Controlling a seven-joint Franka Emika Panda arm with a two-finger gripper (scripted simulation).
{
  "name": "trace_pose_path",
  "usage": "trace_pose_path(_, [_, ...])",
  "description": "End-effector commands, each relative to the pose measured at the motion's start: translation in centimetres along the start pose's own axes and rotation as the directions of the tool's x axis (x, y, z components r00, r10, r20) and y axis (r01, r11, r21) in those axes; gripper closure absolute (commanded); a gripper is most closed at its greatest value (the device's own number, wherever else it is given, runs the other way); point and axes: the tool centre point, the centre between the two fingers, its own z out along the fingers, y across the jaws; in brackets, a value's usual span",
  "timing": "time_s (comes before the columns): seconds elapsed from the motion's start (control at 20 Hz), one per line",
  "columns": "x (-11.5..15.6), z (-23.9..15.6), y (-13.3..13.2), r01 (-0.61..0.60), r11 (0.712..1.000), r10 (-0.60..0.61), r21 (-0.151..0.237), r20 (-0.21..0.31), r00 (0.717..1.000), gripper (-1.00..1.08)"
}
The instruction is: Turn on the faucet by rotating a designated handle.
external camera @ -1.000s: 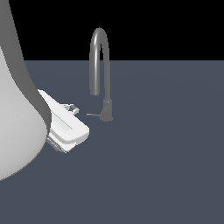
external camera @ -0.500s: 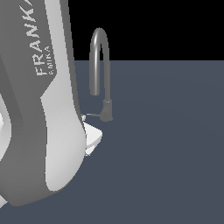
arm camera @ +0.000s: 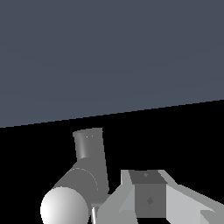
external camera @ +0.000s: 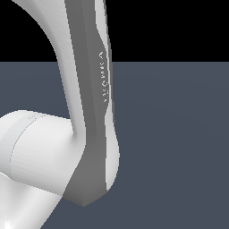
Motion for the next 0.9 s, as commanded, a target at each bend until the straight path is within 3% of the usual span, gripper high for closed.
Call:
trace_pose_path(0.0, [0.5, 0.4, -0.4, 0.034, 0.999, -0.034, -0.03, 0.005, 0.999, 1.08])
trace_pose_path(0.4, [1.5, 1.5, -1.4, 0.106, 0.99, -0.105, -0.09, 0.017, 0.994, 1.08])
trace_pose_path(0.85, [1.7, 2.0, -1.6, 0.129, 0.986, -0.127, -0.108, 0.022, 0.992, 1.08])
